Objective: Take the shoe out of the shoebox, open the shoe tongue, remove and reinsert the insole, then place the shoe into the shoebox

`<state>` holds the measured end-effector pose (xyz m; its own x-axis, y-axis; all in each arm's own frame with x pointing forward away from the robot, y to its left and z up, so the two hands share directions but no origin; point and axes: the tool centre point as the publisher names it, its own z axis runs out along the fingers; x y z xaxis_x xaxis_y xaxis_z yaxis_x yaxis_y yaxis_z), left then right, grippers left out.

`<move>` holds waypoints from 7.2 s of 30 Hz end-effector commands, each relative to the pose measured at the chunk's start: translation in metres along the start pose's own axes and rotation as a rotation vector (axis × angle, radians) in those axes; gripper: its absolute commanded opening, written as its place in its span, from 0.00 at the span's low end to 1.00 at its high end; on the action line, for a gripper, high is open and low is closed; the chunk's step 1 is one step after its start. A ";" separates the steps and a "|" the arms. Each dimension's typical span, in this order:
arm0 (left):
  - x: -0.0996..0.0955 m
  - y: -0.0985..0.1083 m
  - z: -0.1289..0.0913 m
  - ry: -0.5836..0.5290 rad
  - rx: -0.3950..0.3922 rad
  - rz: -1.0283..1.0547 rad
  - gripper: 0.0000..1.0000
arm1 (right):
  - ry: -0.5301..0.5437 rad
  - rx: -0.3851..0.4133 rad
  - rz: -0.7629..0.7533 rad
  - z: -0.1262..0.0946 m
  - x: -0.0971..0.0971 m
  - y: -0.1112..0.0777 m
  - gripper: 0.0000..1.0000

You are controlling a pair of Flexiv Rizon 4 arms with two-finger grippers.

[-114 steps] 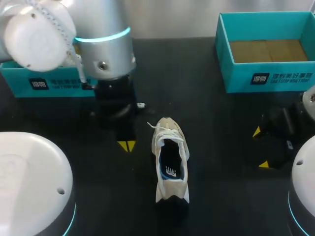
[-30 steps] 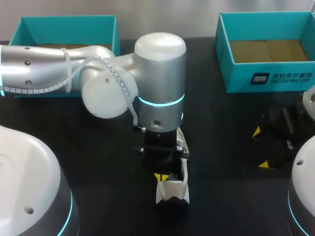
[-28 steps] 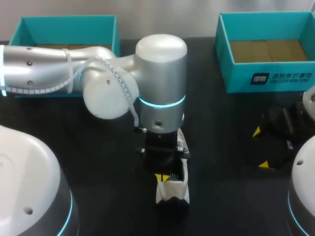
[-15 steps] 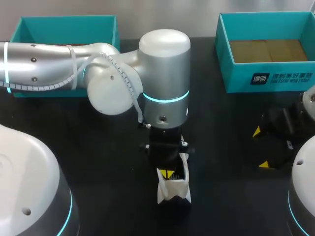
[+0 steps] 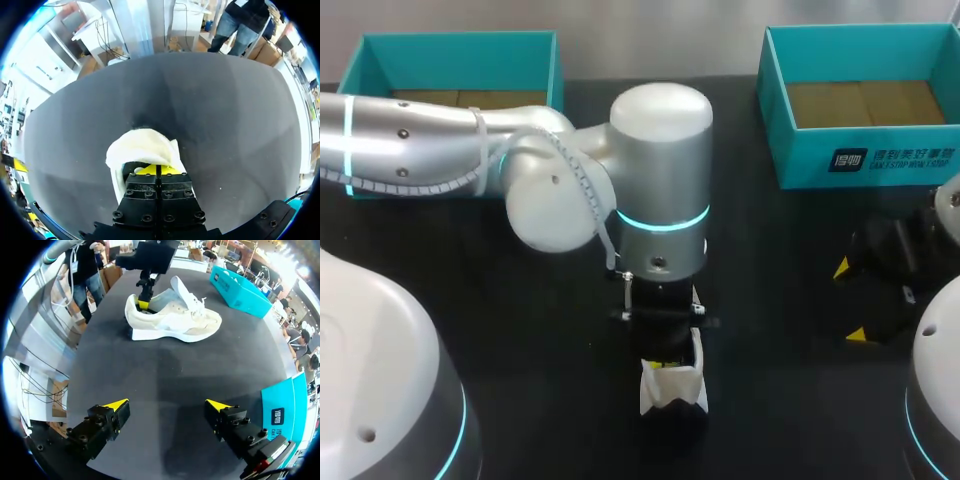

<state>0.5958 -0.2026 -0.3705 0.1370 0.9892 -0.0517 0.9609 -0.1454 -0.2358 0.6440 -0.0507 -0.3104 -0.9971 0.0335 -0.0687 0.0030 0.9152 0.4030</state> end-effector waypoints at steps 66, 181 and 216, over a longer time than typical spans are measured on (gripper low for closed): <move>-0.021 0.024 0.040 0.039 -0.161 -0.192 0.00 | -0.002 0.004 0.000 0.000 0.001 0.001 1.00; -0.008 0.039 -0.037 -0.069 -0.513 -0.398 1.00 | -0.002 0.004 0.000 0.000 0.001 0.001 1.00; 0.008 0.065 -0.063 -0.068 -0.433 -0.415 1.00 | -0.002 0.004 0.000 0.000 0.001 0.001 1.00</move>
<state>0.6692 -0.2101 -0.3291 -0.2765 0.9558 -0.0997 0.9390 0.2908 0.1838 0.6439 -0.0507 -0.3104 -0.9971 0.0335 -0.0688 0.0029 0.9152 0.4029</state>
